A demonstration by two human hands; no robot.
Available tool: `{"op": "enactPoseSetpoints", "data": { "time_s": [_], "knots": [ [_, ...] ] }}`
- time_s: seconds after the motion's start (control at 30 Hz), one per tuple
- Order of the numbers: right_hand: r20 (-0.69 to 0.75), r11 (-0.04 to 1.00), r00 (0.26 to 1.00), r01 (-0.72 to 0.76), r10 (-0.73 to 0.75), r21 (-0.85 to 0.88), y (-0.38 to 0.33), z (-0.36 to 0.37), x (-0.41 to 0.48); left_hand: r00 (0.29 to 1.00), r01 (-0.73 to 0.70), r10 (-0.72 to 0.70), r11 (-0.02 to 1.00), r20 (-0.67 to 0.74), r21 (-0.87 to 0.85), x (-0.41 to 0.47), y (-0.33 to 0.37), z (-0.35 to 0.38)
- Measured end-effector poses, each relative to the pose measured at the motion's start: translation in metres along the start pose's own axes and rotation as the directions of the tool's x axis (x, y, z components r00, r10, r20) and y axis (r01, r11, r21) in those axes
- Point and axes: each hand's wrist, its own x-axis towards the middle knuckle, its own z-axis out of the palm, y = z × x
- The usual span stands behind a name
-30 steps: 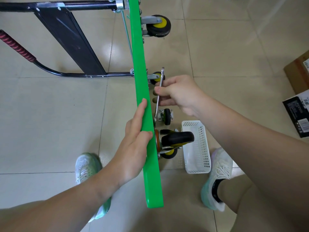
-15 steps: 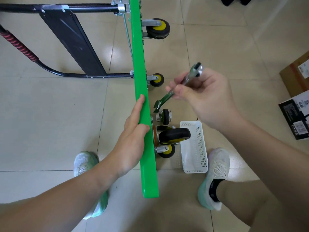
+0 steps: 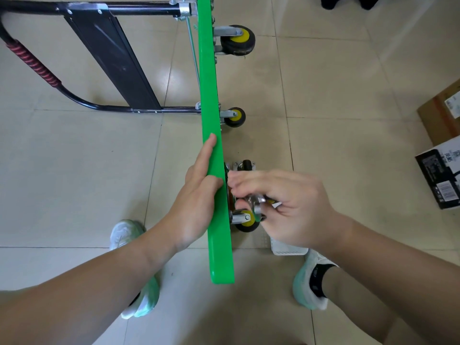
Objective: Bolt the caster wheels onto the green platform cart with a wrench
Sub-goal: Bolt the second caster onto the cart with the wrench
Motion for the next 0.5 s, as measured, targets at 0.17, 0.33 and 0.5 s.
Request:
{"op": "enactPoseSetpoints", "data": {
  "time_s": [0.17,0.33,0.5],
  "knots": [
    [-0.029,0.997,0.997,0.065,-0.067,-0.044,0.001,0.013,-0.004,0.999,-0.017,0.018,1.000,0.028,-0.016,-0.001,0.000,0.000],
    [-0.042,0.992,0.996,0.081,-0.085,-0.102,0.003,0.016,0.001,0.997,-0.036,0.036,0.999,0.062,0.000,-0.003,0.002,-0.003],
    [0.022,0.970,0.983,0.182,-0.181,-0.160,0.006,0.021,-0.009,0.995,0.019,-0.019,1.000,0.095,0.002,0.003,-0.002,-0.011]
  ]
}}
